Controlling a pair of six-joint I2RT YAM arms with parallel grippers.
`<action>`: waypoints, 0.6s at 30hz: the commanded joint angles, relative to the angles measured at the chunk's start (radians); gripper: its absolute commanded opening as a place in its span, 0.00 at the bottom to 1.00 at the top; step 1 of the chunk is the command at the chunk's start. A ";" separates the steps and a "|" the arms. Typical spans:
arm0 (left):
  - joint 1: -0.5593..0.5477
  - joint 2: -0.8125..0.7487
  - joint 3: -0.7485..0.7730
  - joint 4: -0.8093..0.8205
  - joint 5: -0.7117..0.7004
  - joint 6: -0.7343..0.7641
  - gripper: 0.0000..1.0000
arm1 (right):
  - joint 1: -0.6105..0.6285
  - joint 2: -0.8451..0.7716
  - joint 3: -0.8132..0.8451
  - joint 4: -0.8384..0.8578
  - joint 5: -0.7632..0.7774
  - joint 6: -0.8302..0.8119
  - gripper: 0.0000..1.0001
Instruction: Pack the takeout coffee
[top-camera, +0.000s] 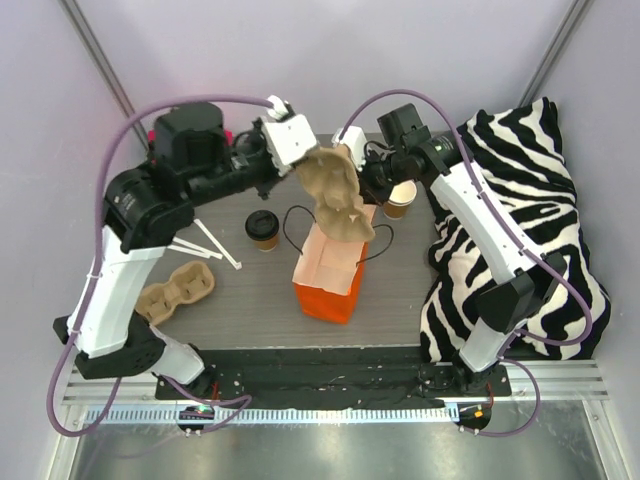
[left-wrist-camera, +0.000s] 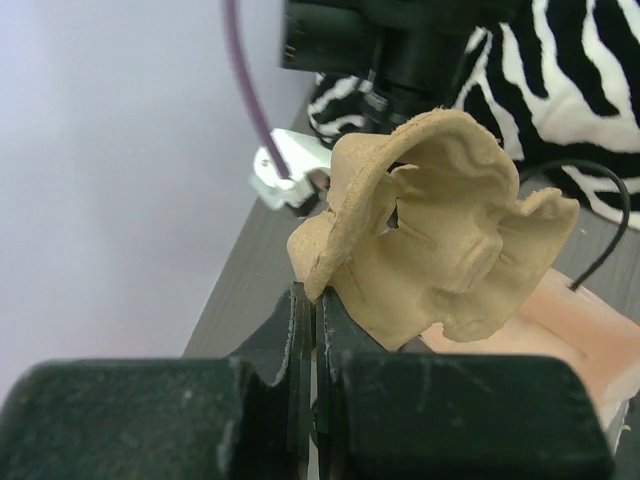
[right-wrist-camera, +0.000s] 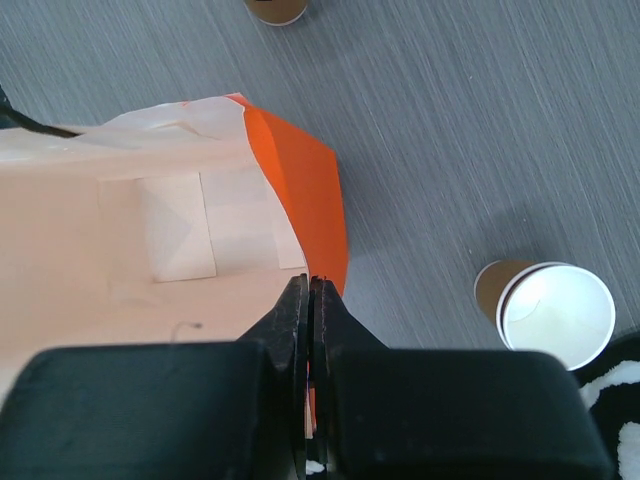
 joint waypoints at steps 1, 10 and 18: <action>-0.074 -0.010 -0.024 -0.031 -0.132 0.090 0.00 | 0.004 -0.013 0.051 0.021 -0.009 0.017 0.01; -0.199 -0.080 -0.195 0.012 -0.283 0.242 0.00 | 0.012 -0.053 0.054 -0.011 -0.072 -0.023 0.01; -0.324 -0.120 -0.347 0.053 -0.378 0.302 0.00 | 0.065 -0.085 0.057 -0.013 -0.081 -0.058 0.01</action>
